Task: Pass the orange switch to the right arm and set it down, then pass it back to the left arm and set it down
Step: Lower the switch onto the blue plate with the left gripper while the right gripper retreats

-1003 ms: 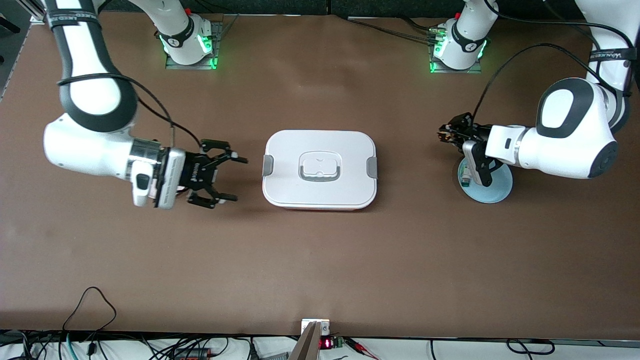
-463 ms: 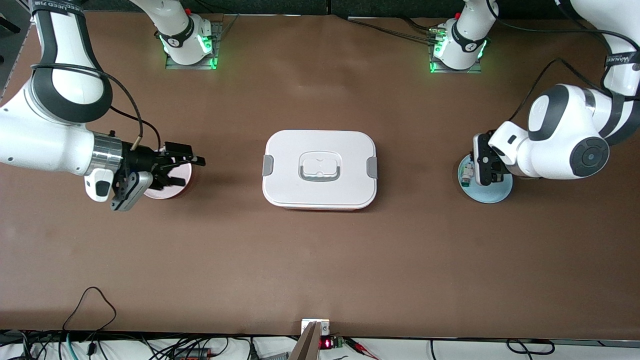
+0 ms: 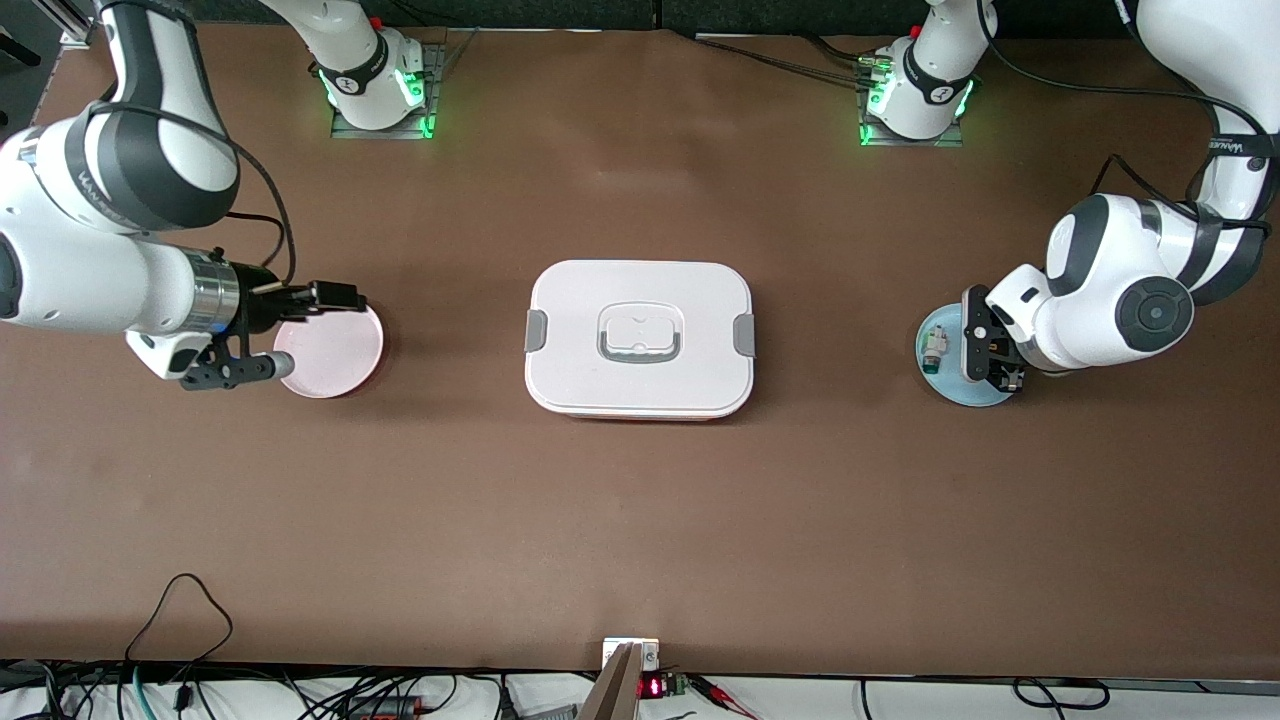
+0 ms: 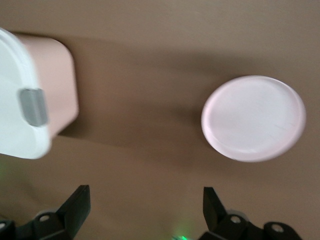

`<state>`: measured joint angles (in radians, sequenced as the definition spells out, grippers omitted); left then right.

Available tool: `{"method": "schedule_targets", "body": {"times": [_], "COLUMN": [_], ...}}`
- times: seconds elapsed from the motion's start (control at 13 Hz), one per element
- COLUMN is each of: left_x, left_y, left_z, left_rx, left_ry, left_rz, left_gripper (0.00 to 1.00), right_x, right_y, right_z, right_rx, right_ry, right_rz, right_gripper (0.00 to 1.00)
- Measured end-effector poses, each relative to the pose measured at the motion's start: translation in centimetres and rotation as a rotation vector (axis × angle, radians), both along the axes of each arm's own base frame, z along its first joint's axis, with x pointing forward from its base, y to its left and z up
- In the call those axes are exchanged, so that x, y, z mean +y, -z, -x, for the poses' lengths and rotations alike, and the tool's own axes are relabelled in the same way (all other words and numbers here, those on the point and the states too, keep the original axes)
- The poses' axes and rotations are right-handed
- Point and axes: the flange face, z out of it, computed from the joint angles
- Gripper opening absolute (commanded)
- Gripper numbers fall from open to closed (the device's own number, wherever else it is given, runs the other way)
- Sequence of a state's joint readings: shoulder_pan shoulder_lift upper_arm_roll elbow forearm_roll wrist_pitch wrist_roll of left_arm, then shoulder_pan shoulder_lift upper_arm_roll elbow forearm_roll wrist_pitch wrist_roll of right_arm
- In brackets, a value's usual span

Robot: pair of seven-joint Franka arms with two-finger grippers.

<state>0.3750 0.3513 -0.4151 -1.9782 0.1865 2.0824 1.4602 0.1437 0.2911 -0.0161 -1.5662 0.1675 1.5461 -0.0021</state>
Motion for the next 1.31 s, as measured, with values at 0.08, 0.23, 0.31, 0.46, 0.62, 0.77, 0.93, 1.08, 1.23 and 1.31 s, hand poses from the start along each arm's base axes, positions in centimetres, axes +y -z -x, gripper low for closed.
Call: {"method": "schedule_targets", "body": {"times": [0.08, 0.23, 0.31, 0.46, 0.62, 0.77, 0.93, 1.08, 1.23, 1.31], "left_x": [0.7, 2.0, 2.6, 3.2, 3.3, 4.0, 4.8, 5.3, 5.5, 5.5], "left_y": [1.2, 3.5, 4.5, 6.4, 7.7, 8.3, 9.3, 10.2, 10.7, 10.9], "left_z": [0.6, 2.1, 2.8, 4.1, 5.1, 5.3, 5.6, 5.8, 5.9, 5.9], "left_rx": [-0.023, -0.067, -0.089, -0.136, -0.141, -0.159, -0.175, -0.178, -0.179, -0.178], "left_ry": [-0.003, -0.011, -0.017, -0.028, -0.035, -0.050, -0.070, -0.083, -0.092, -0.096], "left_rz": [0.003, 0.014, 0.022, 0.040, 0.050, 0.058, 0.067, 0.074, 0.079, 0.079], "left_gripper": [0.00, 0.00, 0.00, 0.00, 0.00, 0.00, 0.00, 0.00, 0.01, 0.10], "right_x": [-0.1, -0.4, -0.9, -3.5, -7.0, -9.8, -12.0, -13.1, -13.1, -13.1], "right_y": [-1.4, -5.3, -7.1, -10.0, -11.4, -11.7, -11.5, -10.8, -10.3, -10.2], "right_z": [0.2, 0.4, 0.5, 0.3, -0.1, -0.3, 0.1, 0.5, 1.0, 1.4], "right_rx": [0.009, -0.036, -0.067, -0.135, -0.183, -0.189, -0.160, -0.127, -0.117, -0.129], "right_ry": [-0.030, -0.056, -0.051, 0.004, 0.071, 0.121, 0.157, 0.173, 0.173, 0.172], "right_rz": [0.066, 0.143, 0.166, 0.190, 0.199, 0.211, 0.222, 0.227, 0.227, 0.224], "right_gripper": [1.00, 1.00, 1.00, 1.00, 1.00, 1.00, 1.00, 1.00, 1.00, 1.00]}}
